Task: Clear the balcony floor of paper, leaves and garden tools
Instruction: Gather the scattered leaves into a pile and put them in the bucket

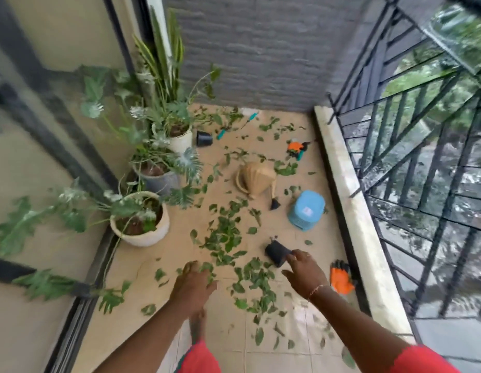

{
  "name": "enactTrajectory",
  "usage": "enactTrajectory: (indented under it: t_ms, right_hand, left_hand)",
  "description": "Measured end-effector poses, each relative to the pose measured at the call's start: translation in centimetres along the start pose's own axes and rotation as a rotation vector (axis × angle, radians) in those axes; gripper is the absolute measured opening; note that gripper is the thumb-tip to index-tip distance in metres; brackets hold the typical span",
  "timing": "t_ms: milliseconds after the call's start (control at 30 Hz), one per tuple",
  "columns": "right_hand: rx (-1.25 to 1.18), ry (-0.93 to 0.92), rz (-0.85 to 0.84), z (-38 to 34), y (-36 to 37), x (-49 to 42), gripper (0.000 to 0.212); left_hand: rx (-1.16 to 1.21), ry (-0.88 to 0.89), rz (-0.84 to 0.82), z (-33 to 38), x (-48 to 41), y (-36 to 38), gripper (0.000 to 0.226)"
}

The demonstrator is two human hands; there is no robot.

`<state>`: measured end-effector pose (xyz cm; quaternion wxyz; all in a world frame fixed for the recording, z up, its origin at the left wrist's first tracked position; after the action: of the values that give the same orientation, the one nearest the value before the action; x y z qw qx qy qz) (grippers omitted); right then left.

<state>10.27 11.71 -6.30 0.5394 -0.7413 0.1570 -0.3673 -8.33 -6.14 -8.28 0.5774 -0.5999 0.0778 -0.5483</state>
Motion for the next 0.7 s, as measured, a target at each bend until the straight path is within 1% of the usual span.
enactTrajectory:
  t_ms: [67,167,267,367,433,500,600,667,700]
  right_hand:
    - [-0.016,0.051,0.01,-0.7,-1.8,-3.2,0.043]
    - [-0.074,0.118,0.013,-2.1,-3.7,-7.3,0.044]
    - [-0.109,0.13,0.022,-3.5,-4.9,-10.7,0.043]
    - [-0.118,0.121,0.002,-3.4,-5.4,-13.9,0.038]
    - [-0.105,0.11,0.007,-3.5,-6.7,-16.3,0.041]
    - [-0.042,0.105,0.008,-3.4,-7.9,-19.2,0.045]
    - [-0.041,0.077,0.095,-2.4,-10.2,-24.3,0.044]
    - [0.009,0.036,0.086,-1.6,-11.7,-28.3,0.048]
    - [0.054,0.02,0.112,-0.9,-12.7,-30.5,0.052]
  left_hand:
    - [-0.044,0.057,0.008,-1.9,-2.5,-3.0,0.061]
    - [-0.116,0.069,-0.014,-4.5,-6.2,-6.9,0.05]
    - [-0.149,0.056,-0.005,-6.1,-10.1,-10.3,0.053]
    - [-0.1,0.012,0.111,-6.5,-13.5,-14.0,0.061]
    - [-0.028,-0.028,0.174,-6.4,-15.6,-16.2,0.064]
    - [0.011,-0.023,0.195,-6.0,-18.1,-18.1,0.067]
    - [0.025,-0.01,0.202,-5.0,-22.3,-21.2,0.068]
    - [0.021,0.002,0.204,-4.0,-25.4,-23.8,0.068]
    - [0.029,0.015,0.259,-3.4,-27.0,-25.5,0.066]
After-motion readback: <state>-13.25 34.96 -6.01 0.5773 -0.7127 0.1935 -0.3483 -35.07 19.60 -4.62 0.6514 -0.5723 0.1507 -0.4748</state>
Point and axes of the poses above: each hand's wrist, its own x-axis away from the middle knuckle, its own y-axis out of the palm, z = x × y, the point moved 5 cm from there along -x, towards the middle knuckle, and after that the axes turned 2 degrees about y, right-handed, at the moved point
